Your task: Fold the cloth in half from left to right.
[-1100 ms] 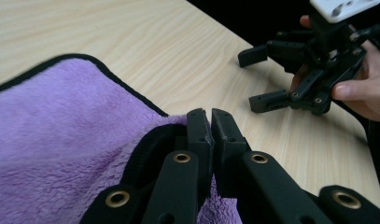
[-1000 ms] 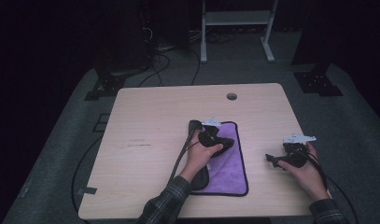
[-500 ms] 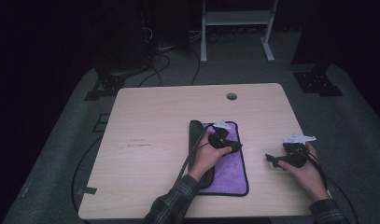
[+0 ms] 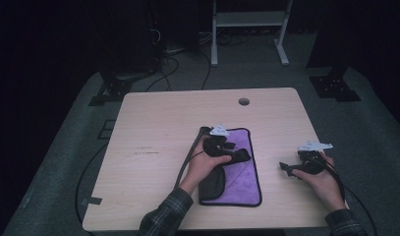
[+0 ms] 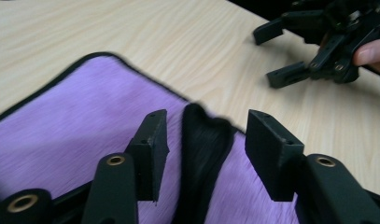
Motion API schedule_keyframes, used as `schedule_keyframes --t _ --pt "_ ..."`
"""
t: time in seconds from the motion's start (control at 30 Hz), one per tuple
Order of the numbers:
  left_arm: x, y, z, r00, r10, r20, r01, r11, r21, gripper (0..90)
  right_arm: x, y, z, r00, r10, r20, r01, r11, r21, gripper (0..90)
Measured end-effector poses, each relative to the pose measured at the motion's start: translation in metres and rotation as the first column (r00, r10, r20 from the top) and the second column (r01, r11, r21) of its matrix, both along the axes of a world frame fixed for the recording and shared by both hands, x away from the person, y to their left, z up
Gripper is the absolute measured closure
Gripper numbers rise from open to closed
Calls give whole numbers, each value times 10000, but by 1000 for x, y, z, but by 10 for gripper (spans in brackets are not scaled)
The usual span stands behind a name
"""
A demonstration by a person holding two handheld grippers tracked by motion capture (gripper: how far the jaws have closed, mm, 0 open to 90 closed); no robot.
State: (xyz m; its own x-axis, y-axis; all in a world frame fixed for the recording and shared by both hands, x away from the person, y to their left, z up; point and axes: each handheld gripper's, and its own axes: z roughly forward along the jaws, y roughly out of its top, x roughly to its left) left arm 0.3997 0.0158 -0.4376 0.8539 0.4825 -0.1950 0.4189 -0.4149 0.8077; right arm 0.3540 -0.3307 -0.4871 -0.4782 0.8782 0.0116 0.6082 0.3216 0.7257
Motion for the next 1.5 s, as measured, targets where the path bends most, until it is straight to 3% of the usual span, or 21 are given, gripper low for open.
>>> schedule_keyframes --t 0.1,0.13,0.27,0.37,0.43,0.6,0.63,0.7,0.73,0.83,0.97,1.23,1.33,1.43,1.5 --pt "-6 25 2 9991 350 235 -358 9987 375 431 0 0 0 10000 32 -2 -32 10000 13 75" --pt "-6 25 2 9991 350 235 -358 9987 375 407 0 0 0 10000 32 -2 -32 10000 13 75" --pt "-13 56 -1 9971 750 149 -758 9955 569 356 -2 0 0 10000 -88 -8 88 10000 27 76" --pt "-17 69 -4 9970 732 270 -748 9952 632 349 -2 0 0 9999 -131 17 131 9999 20 100" --pt "-23 90 -9 9934 1000 561 -1039 9920 718 348 -4 -1 1 9995 -303 99 302 9995 76 138" --pt "-29 116 -14 9884 1385 629 -1442 9846 986 350 0 1 1 9996 -245 101 244 9997 78 144" --pt "-31 127 -17 9862 1580 492 -1624 9812 1045 343 0 1 1 9996 -232 129 231 9997 89 162" --pt "-32 133 -18 9858 1622 437 -1659 9806 1048 345 1 2 1 9996 -237 157 235 9997 107 193" --pt "-33 138 -20 9862 1606 389 -1640 9804 1089 359 0 3 2 9993 -188 311 182 9996 203 333" --pt "-36 156 -26 9803 1897 557 -1961 9684 1539 365 -1 4 3 9993 -48 376 39 9997 251 457" --pt "-37 164 -29 9765 2061 622 -2139 9623 1683 344 0 6 6 9997 97 217 -102 9998 192 572" --pt "-35 171 -39 9745 2149 641 -2235 9543 1985 305 4 16 17 9973 584 452 -616 9954 730 599" --pt "-35 171 -39 9751 2141 582 -2213 9565 1903 301 6 25 24 9945 856 609 -909 9918 902 604" --pt "-34 172 -44 9771 1950 851 -2074 9621 1771 231 9 34 29 9916 1074 724 -1152 9867 1149 611" --pt "-34 171 -44 9773 1925 881 -2060 9609 1852 171 13 43 32 9870 1368 844 -1459 9827 1137 612"
